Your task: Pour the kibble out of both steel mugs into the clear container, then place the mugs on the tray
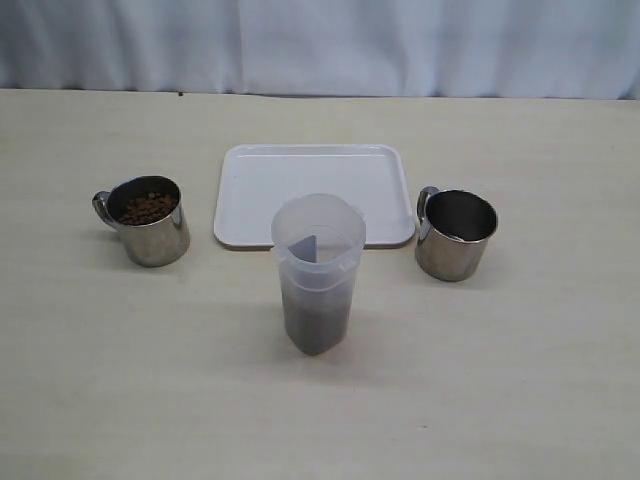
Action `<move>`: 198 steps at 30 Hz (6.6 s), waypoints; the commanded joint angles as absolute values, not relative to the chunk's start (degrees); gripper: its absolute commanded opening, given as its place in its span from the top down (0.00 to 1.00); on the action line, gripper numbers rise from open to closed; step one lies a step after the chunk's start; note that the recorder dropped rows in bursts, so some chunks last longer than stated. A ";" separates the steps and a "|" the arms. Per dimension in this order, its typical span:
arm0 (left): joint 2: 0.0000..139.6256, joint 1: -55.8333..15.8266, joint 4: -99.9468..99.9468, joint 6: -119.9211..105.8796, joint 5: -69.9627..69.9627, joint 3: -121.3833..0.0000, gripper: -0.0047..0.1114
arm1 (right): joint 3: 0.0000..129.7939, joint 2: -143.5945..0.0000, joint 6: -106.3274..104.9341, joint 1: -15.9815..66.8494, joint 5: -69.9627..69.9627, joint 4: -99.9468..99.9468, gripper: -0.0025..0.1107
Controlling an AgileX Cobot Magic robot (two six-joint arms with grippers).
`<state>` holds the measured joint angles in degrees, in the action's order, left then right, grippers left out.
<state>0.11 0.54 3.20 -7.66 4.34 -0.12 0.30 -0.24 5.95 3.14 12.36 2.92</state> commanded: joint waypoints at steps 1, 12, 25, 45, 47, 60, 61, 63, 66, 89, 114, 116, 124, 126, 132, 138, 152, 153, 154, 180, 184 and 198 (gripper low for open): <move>0.00 0.21 2.99 -7.47 3.55 0.00 0.96 | 0.00 0.00 5.38 2.66 12.48 2.84 0.94; 0.00 0.21 2.99 -7.47 3.55 0.00 0.96 | 0.00 0.00 5.38 3.40 12.31 2.84 0.94; 0.00 0.21 2.99 -7.47 3.55 0.00 0.96 | 0.00 0.00 5.38 9.47 12.31 2.74 0.94; 0.00 0.21 3.44 -7.47 -9.88 0.00 0.96 | 0.00 0.00 5.38 9.47 12.31 2.74 0.94; 0.00 0.21 3.69 -7.05 -16.40 0.00 0.96 | 0.00 0.00 5.38 9.47 12.31 2.74 0.94; 11.03 0.21 -26.58 17.43 -17.76 0.00 0.96 | 0.00 0.00 5.38 9.47 12.31 2.74 0.94; 14.40 0.21 -26.58 17.34 -18.27 0.00 0.96 | 0.00 0.00 5.38 9.47 12.31 2.74 0.94; 21.46 0.21 -26.58 17.34 -21.59 0.00 0.96 | 0.00 0.00 5.38 9.47 12.31 2.74 0.94; 32.38 0.21 -26.58 17.72 -25.74 0.00 0.96 | 0.00 0.00 5.38 9.47 12.31 2.74 0.94; 101.25 0.21 -42.96 16.76 -43.57 -22.40 0.14 | 0.00 0.00 5.38 9.47 12.31 2.74 0.94; 117.44 0.21 -48.05 2.58 -53.58 -34.85 0.14 | 0.00 0.00 5.38 9.47 12.31 2.74 0.94; 117.67 0.21 -46.34 1.64 -55.09 -34.85 0.14 | 0.00 0.00 5.38 9.47 12.31 2.74 0.94; 121.35 0.21 -45.77 1.65 -56.71 -37.30 0.14 | 0.00 0.00 5.38 9.47 12.31 2.74 0.94; 122.40 0.21 -45.87 1.65 -56.83 -38.10 0.14 | 0.00 0.00 5.38 9.47 12.31 2.74 0.94; 123.55 0.21 -45.75 1.65 -58.18 -39.96 0.14 | 0.00 0.00 5.38 9.47 12.31 2.74 0.94; 125.99 0.21 -45.89 1.89 -59.08 -41.85 0.14 | 0.00 0.00 5.38 9.47 12.31 2.74 0.94; 127.79 0.21 -45.98 3.11 -60.33 -44.15 0.15 | 0.00 0.00 5.38 9.47 12.31 2.74 0.94; 127.79 0.21 -45.98 3.62 -60.33 -44.15 0.17 | 0.00 0.00 5.38 9.47 12.31 2.74 0.94; 127.79 0.21 -45.98 3.62 -60.33 -44.15 0.21 | 0.00 0.00 5.38 9.47 12.31 2.74 0.94; 118.09 0.21 -48.26 7.52 -58.59 -41.99 0.96 | 0.00 0.00 5.38 9.47 12.31 2.74 0.94; 111.48 0.21 -49.42 14.97 -53.76 -41.37 0.96 | 0.00 0.00 5.38 9.47 12.31 2.74 0.94; 92.57 -7.96 -53.35 25.76 -31.77 -41.37 0.96 | 0.00 0.00 5.38 9.47 12.31 2.74 0.94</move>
<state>95.72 -5.02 -53.10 24.99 -31.85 -41.48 0.30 -0.24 5.95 9.29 12.36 2.92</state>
